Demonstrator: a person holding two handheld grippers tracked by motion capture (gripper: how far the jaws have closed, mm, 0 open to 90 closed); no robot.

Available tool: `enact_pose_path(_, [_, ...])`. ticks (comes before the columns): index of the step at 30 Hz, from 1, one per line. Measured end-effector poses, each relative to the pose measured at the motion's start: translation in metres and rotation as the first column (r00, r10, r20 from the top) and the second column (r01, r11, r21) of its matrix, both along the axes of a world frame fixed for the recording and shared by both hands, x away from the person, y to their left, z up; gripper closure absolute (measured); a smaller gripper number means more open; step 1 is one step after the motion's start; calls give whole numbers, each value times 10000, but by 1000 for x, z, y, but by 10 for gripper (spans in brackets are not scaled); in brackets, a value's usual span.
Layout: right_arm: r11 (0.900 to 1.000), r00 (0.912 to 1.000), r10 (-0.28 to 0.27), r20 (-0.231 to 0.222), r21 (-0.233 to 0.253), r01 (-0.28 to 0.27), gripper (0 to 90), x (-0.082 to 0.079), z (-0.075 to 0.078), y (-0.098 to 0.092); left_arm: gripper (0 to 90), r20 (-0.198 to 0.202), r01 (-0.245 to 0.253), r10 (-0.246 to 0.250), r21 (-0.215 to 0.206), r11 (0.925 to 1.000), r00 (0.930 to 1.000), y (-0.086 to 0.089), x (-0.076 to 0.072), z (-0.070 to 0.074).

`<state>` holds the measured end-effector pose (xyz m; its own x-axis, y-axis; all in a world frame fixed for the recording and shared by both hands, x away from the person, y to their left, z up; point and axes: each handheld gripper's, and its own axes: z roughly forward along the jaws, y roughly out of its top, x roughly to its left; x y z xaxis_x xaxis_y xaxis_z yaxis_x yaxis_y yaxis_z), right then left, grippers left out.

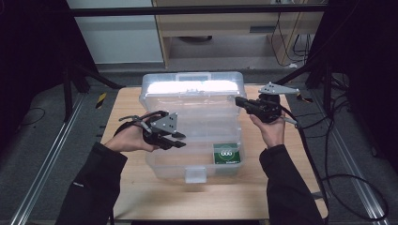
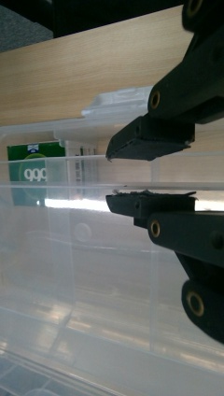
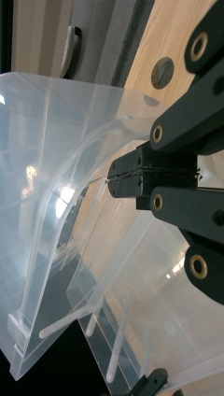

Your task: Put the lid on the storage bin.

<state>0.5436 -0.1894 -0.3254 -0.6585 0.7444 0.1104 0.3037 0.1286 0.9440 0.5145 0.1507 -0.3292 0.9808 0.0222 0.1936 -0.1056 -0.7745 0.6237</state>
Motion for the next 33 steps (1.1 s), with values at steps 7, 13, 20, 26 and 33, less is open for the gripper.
enact_pose_path(7, [10000, 10000, 16, 44, 52, -16, 900, -1, 1, -1, 595, -195, -341, 327, -715, 9969, 9993, 0, 3, -3])
enact_pose_path(13, [10000, 10000, 35, 41, 39, -35, 900, -3, 2, -1, 566, -644, -943, 845, -1679, 9813, 9943, 6, 0, -4])
enact_pose_path(20, [10000, 10000, 19, 5, 30, -19, 900, -2, 2, -1, 539, -945, -1846, 1644, -2792, 9423, 9819, 14, -4, -5])
enact_pose_path(26, [10000, 10000, 11, 2, 38, -11, 900, -2, 1, -1, 532, -1089, -2471, 2229, -3450, 9055, 9687, 23, -7, -1])
enact_pose_path(33, [10000, 10000, 7, -60, 84, -7, 900, -5, 0, -4, 555, -1287, -3844, 3670, -4452, 8088, 9213, 40, -14, 5])
